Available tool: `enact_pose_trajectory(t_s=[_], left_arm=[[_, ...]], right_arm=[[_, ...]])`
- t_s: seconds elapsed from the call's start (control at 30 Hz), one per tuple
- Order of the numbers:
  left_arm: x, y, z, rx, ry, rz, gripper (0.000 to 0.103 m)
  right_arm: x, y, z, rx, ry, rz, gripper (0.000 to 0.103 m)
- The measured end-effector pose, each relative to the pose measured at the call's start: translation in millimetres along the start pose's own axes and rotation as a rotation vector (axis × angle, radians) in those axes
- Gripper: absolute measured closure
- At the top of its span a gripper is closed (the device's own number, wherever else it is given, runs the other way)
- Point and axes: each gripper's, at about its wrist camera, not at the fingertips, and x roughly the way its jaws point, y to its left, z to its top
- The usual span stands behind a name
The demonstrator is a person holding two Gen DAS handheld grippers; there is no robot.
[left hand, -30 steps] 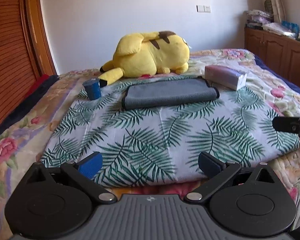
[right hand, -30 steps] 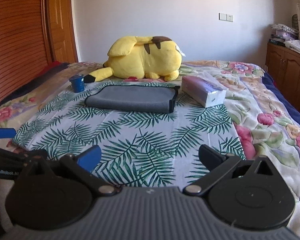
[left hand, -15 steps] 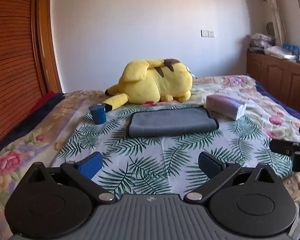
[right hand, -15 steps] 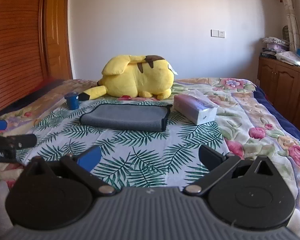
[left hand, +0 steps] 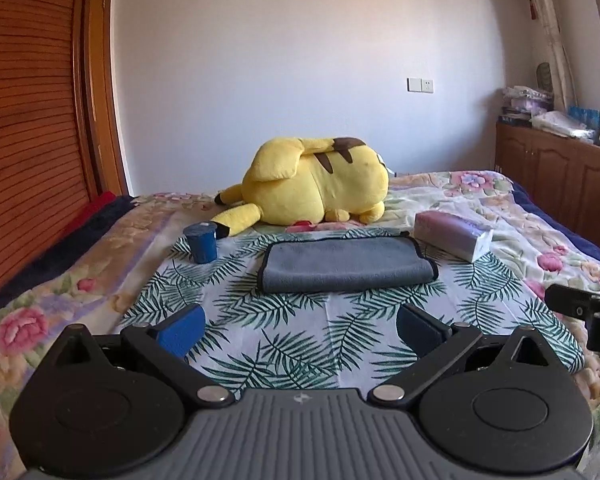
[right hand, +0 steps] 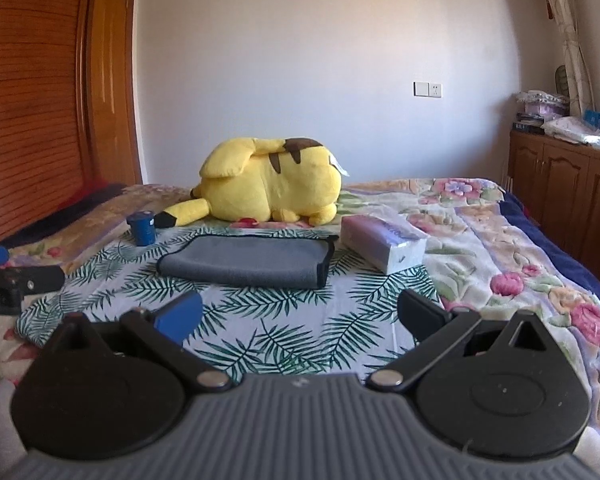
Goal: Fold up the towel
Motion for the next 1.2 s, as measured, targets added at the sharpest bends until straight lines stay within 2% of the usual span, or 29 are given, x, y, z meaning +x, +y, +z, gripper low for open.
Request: enact_pose_trajectory(t_s=[0.4, 1.2], left_arm=[[-4.6, -0.5, 3.4, 0.032, -0.032, 0.016, 0.0], [-6.0, -4.0, 0.7, 0.063, -0.037, 0.022, 0.0]], right_arm=[[-4.2, -1.8, 1.1, 0.003, -0.031, -0.014, 0.0], [-4.4, -5.4, 1.1, 0.009, -0.036, -0.02, 0.0]])
